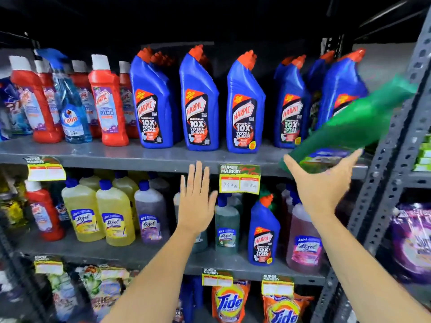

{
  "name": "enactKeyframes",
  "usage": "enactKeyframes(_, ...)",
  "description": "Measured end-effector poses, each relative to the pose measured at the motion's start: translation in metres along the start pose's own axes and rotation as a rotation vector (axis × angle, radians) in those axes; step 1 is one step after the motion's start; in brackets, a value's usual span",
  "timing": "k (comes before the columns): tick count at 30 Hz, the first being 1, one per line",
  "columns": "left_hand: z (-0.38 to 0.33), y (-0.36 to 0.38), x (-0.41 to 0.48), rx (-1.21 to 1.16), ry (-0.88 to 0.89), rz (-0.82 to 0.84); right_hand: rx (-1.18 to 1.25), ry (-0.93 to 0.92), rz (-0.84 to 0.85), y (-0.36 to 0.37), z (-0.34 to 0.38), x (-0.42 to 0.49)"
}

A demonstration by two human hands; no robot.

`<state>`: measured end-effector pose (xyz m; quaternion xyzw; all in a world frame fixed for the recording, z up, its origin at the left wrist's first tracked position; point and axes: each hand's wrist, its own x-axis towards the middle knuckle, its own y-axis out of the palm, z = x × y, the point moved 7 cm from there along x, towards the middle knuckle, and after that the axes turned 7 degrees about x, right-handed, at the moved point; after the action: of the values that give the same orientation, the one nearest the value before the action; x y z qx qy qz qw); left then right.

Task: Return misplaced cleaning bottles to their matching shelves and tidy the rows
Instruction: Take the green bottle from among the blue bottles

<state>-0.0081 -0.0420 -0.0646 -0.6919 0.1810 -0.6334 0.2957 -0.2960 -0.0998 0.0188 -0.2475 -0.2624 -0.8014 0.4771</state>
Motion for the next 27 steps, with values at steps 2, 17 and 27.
enactKeyframes(2, 0.002, 0.024, -0.029, -0.006, 0.029, 0.075, 0.06, -0.009, 0.011, -0.01, -0.005, -0.028)
enactKeyframes(17, 0.038, 0.176, -0.208, -0.006, 0.23, 0.915, -0.264, 0.414, 0.502, 0.078, -0.155, -0.244)
enactKeyframes(27, 0.051, 0.179, -0.218, -0.131, 0.267, 0.839, -0.402, 0.493, 0.56, 0.105, -0.2, -0.273)
